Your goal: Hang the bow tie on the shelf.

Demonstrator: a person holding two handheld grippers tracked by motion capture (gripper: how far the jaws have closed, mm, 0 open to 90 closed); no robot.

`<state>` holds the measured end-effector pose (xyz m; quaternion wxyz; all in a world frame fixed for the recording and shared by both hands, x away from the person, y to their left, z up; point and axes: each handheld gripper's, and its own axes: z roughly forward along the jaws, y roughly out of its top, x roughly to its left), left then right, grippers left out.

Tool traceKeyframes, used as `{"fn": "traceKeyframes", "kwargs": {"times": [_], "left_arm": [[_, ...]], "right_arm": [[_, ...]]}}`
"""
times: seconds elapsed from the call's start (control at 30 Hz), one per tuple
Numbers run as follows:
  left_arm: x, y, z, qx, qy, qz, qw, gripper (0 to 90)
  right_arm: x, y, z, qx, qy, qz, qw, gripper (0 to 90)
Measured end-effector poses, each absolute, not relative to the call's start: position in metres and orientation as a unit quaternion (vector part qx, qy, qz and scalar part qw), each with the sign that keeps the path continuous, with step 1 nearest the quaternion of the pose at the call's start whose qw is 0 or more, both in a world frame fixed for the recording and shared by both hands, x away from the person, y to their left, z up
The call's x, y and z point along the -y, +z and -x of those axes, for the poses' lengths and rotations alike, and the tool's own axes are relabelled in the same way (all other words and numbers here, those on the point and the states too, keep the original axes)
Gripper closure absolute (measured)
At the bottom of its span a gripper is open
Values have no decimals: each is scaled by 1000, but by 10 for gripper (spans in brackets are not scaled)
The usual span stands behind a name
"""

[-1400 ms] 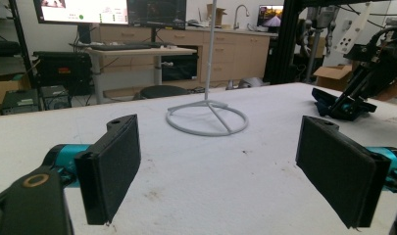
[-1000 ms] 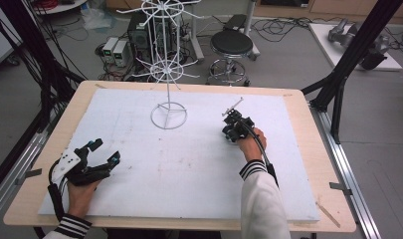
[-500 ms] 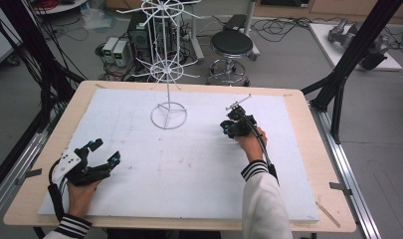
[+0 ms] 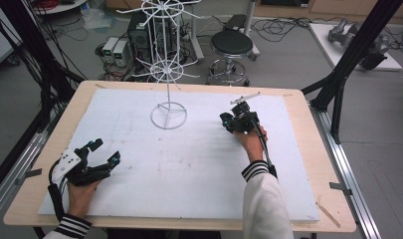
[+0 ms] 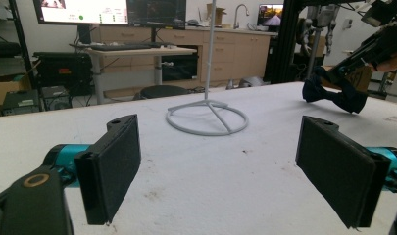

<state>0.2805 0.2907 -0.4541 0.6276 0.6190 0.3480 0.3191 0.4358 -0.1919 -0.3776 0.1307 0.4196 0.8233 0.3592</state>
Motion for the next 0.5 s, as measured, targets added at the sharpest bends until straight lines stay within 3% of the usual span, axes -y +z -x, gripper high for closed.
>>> {"fn": "traceKeyframes", "kwargs": {"times": [0.5], "left_arm": [[-291, -454, -281, -349, 319, -618, 628, 173]], "right_arm": [[197, -360, -430, -773, 456, -398, 192, 882]]}}
